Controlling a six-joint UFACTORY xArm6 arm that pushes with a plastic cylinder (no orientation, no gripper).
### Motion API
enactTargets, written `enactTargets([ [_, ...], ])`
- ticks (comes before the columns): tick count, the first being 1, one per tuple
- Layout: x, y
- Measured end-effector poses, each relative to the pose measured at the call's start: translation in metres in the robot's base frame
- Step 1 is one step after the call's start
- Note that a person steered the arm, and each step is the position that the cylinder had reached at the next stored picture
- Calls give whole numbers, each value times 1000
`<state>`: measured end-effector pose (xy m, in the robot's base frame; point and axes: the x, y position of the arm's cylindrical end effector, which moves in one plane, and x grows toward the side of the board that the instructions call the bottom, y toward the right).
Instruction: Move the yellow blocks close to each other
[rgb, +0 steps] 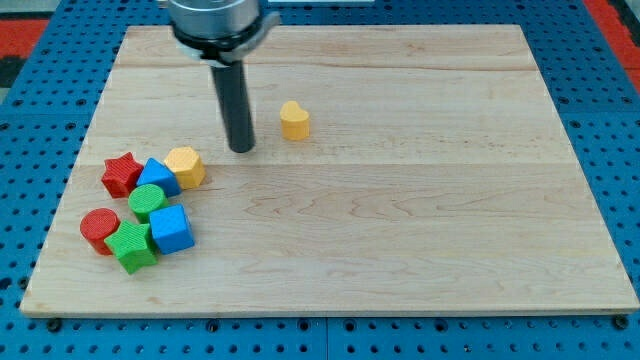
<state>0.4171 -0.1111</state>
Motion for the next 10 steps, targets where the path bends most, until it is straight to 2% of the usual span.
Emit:
enactTargets([
  [1,15,-23],
  [3,35,-9],
  [4,15,96],
  [5,-31,160],
  [6,-59,129],
  [8,-1,8],
  [9,18,-1],
  [10,15,6],
])
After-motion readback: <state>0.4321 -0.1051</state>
